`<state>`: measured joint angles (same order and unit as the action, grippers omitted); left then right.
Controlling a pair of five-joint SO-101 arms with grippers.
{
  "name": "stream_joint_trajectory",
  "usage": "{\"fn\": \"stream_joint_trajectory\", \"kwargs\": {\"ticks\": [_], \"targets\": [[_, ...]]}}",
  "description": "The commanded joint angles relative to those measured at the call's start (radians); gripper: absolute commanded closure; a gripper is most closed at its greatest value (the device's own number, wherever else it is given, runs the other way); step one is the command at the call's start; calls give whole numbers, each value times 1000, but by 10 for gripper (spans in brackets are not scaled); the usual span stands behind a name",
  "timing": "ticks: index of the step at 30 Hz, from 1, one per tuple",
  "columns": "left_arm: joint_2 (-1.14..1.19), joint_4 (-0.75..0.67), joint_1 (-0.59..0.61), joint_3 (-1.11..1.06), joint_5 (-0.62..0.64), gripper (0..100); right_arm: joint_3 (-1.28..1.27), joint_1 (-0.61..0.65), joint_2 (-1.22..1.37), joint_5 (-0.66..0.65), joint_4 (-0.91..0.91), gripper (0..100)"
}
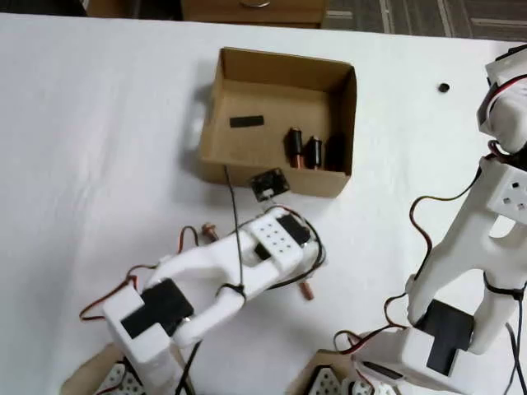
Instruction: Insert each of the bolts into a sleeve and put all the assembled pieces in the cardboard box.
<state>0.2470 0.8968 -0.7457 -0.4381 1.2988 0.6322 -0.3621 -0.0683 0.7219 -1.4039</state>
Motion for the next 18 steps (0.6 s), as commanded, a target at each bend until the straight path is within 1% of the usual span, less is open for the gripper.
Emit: {"fn": "stream_joint_trajectory", "kwargs": {"ticks": [1, 4, 6, 9, 12, 15, 18], "targets": [[6, 14, 34, 1, -9, 977, 40, -2, -15, -6, 19, 978], [0, 25, 61, 4, -11, 977, 40, -1, -15, -8, 21, 978], [0, 69, 80, 38, -41, 977, 40, 10, -15, -8, 21, 978], [0, 227, 126, 160, -100, 977, 54, 25, -16, -49, 22, 978], [0, 413, 176, 343, -147, 977, 95, 31, -15, -66, 22, 978], [2, 560, 222, 535, -227, 977, 130, 31, -15, -78, 21, 978], [2, 686, 269, 713, -269, 977, 140, 31, -15, -80, 18, 978]]}}
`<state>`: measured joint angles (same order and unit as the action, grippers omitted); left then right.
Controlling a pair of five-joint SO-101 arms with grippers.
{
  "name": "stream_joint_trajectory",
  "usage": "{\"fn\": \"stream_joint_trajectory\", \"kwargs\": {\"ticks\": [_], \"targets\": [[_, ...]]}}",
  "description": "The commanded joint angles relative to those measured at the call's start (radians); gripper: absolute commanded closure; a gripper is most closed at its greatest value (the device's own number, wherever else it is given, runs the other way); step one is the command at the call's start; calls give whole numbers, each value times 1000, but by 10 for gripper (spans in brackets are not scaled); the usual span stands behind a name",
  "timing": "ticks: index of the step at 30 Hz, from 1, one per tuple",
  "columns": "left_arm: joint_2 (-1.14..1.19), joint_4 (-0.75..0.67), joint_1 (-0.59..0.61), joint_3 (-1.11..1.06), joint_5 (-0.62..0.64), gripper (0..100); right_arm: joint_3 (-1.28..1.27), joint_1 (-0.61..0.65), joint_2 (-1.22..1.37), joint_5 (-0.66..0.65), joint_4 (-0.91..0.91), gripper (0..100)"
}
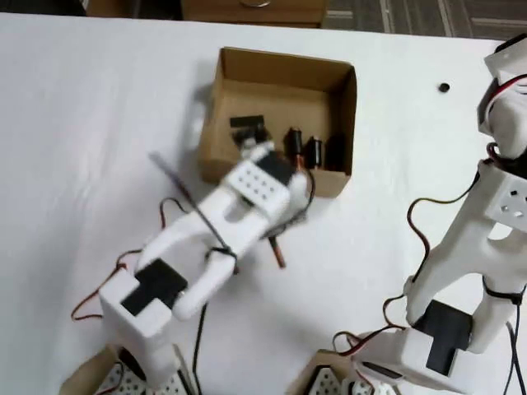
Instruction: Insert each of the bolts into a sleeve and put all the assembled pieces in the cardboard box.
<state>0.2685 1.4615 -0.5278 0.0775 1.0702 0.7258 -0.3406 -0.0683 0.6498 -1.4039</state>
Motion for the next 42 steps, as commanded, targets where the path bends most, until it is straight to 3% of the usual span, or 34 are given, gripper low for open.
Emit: {"fn": "stream_joint_trajectory", "kwargs": {"ticks": [1, 6, 12, 17, 24, 32, 37, 42], "targets": [[-20, 157, 68, 249, -58, 977, 48, 10, -15, -12, 18, 978], [-20, 310, 130, 476, -187, 977, 41, 10, -13, -40, 18, 978], [-66, 319, 207, 628, -423, 977, 41, 36, -15, -120, -27, 978], [-275, 316, 219, 711, -522, 977, 49, 99, -47, -206, -114, 978], [-505, 316, 219, 631, -629, 977, 41, 249, -209, -298, -186, 978], [-724, 316, 278, 590, -784, 977, 38, 484, -321, -301, -340, 977], [-885, 316, 272, 427, -790, 977, 32, 556, -403, -302, -357, 977], [-1085, 269, 249, 203, -850, 977, -212, 656, -564, -367, -357, 977]]}}
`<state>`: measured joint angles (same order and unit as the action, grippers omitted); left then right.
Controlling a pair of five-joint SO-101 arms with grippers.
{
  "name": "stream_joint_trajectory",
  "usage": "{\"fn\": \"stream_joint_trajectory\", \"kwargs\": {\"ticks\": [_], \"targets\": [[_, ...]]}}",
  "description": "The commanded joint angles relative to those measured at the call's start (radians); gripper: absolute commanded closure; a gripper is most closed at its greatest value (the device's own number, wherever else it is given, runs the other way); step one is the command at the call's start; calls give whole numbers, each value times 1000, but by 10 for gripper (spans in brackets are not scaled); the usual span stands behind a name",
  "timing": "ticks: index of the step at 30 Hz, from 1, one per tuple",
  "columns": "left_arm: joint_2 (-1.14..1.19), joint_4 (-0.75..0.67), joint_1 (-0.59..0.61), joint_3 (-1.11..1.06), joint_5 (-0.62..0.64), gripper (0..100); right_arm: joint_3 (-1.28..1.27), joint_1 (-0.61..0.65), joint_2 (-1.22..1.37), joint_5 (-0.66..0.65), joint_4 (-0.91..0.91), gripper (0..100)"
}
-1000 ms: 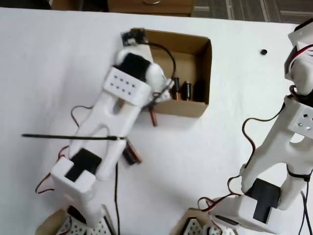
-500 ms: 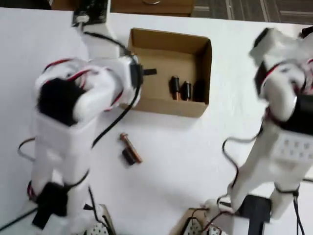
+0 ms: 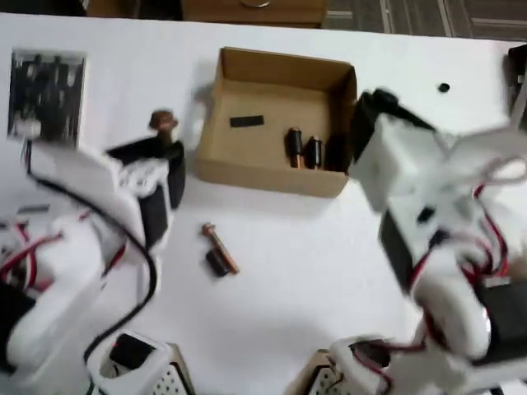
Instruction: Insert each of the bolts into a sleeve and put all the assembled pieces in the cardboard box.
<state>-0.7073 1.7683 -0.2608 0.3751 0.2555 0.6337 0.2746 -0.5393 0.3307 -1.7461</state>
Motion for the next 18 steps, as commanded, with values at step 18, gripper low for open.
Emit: {"fn": "stream_joint_trajectory", "kwargs": {"ticks": [18], "targets": [[-446, -359, -57, -664, 81, 977, -1418, 76, -947, -301, 504, 977]]}}
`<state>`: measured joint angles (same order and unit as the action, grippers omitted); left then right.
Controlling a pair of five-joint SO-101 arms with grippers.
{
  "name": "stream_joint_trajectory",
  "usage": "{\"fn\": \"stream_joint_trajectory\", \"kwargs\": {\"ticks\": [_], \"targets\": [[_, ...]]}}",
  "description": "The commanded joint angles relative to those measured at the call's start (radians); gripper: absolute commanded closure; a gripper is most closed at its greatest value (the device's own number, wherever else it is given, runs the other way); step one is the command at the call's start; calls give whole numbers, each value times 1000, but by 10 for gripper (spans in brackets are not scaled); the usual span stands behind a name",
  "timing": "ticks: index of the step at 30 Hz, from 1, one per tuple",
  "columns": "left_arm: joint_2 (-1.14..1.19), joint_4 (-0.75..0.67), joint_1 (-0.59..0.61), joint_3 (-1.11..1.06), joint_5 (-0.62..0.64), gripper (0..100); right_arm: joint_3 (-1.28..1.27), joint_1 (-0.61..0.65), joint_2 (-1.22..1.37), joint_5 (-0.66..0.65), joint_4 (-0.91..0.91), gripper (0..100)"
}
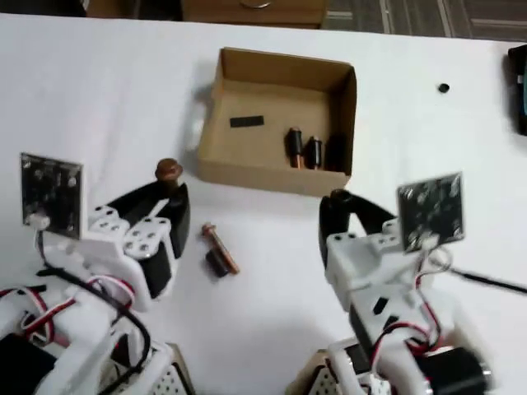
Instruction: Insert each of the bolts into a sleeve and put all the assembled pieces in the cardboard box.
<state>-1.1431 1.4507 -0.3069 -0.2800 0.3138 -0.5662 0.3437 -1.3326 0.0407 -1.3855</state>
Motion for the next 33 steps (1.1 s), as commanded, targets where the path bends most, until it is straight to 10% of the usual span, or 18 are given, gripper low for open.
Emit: {"fn": "stream_joint_trajectory", "kwargs": {"ticks": [1, 23, 33], "targets": [[-12, -46, -11, -16, 23, 977, -295, 8, -206, -12, 174, 977], [-11, -715, -190, -478, 124, 976, -884, 209, -466, 57, 538, 978], [-8, -752, -187, -539, 120, 976, -953, 234, -466, 97, 633, 978]]}}
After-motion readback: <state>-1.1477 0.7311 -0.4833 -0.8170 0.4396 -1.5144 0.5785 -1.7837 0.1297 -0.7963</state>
